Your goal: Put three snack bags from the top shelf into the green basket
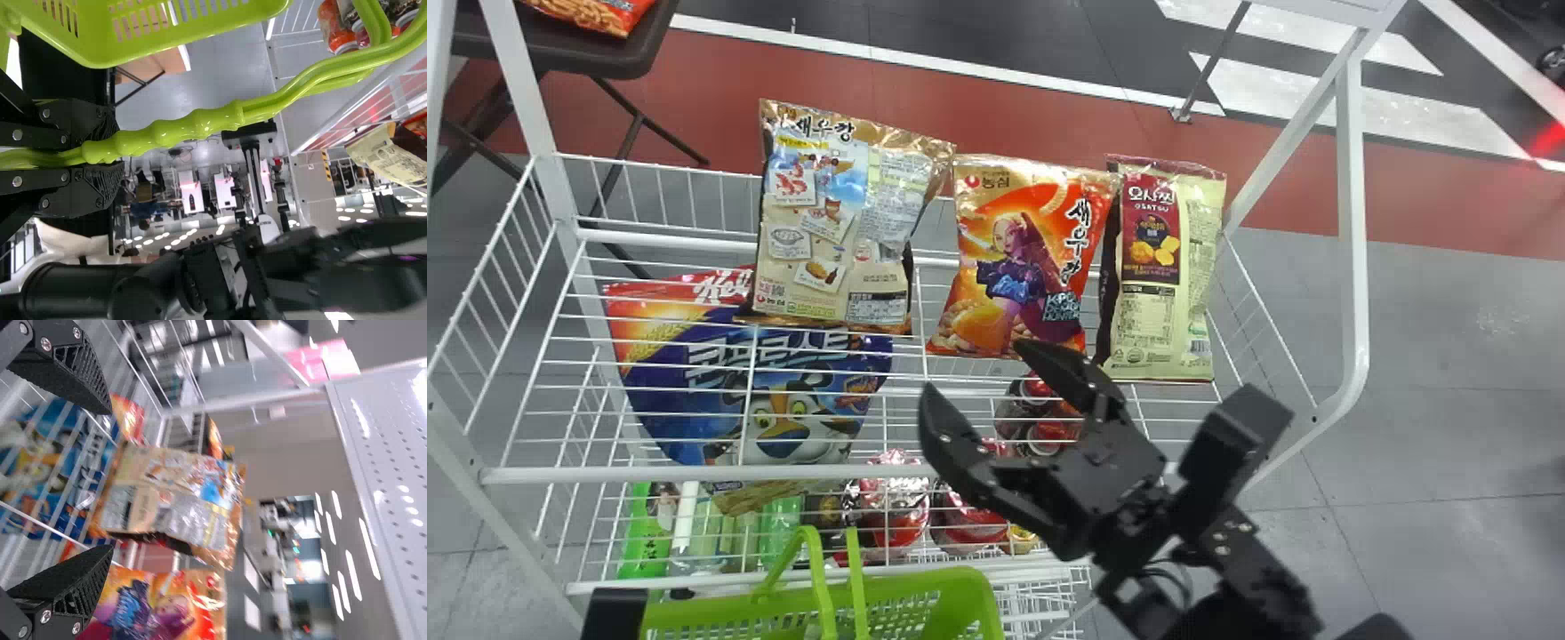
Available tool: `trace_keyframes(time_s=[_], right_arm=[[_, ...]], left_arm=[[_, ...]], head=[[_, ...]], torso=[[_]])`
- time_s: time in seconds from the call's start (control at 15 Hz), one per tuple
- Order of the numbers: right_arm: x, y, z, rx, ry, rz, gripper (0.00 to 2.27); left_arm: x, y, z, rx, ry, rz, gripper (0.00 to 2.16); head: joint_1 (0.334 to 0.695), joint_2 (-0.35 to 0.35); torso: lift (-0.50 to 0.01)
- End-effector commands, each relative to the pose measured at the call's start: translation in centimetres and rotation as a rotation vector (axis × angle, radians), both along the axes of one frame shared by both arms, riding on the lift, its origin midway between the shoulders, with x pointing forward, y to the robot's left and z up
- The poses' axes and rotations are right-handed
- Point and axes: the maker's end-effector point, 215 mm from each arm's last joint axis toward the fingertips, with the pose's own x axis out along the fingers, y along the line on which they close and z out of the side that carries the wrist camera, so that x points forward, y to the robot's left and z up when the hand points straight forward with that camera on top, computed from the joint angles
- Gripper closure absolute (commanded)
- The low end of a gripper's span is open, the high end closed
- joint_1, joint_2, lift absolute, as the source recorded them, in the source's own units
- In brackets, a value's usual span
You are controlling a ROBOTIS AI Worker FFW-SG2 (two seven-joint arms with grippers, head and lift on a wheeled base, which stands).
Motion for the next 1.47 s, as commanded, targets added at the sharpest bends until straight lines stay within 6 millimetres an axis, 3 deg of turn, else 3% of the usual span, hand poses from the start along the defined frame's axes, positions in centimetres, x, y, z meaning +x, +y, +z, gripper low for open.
trace_keyframes(time_s=[0.0,0.13,0.2,0.47,0.73,0.87,0.93,1.13,1.4], right_arm=[[1.5,2.8,1.1,0.030,-0.079,-0.061,0.09],[3.9,3.6,1.1,0.039,-0.095,-0.141,0.09],[5.2,4.5,-0.1,0.026,-0.051,-0.139,0.09],[10.4,5.6,-2.1,0.000,0.007,-0.141,0.09],[13.5,6.3,-2.6,-0.022,0.027,-0.126,0.16],[14.1,7.3,-3.0,-0.011,0.054,-0.088,0.66],[14.1,7.9,-3.1,0.000,0.074,-0.068,1.11],[14.7,8.6,-3.3,-0.029,0.106,-0.044,1.95],[14.4,8.2,-3.3,-0.044,0.107,-0.045,2.13]], left_arm=[[-0.2,-0.3,-0.3,0.013,0.000,-0.009,2.15],[-0.2,-0.6,-0.3,0.016,-0.004,-0.018,2.15],[-0.3,-0.7,-0.2,0.014,-0.001,-0.024,2.15],[-0.9,-0.8,-0.2,0.010,0.014,-0.032,2.15],[-0.9,-0.6,-0.2,0.007,0.018,-0.024,2.15],[-0.9,-0.5,-0.3,0.008,0.020,-0.023,2.15],[-0.8,-0.5,-0.3,0.009,0.018,-0.022,2.15],[-0.5,-0.4,-0.5,0.014,0.018,-0.019,2.15],[0.0,-0.4,-0.6,0.016,0.013,-0.019,2.15]], head=[[0.695,-0.350],[0.695,-0.350],[0.695,-0.344],[0.695,-0.259],[0.695,-0.221],[0.695,-0.207],[0.695,-0.202],[0.695,-0.168],[0.695,-0.156]], torso=[[-0.050],[-0.050],[-0.050],[-0.050],[-0.050],[-0.050],[-0.050],[-0.050],[-0.050]])
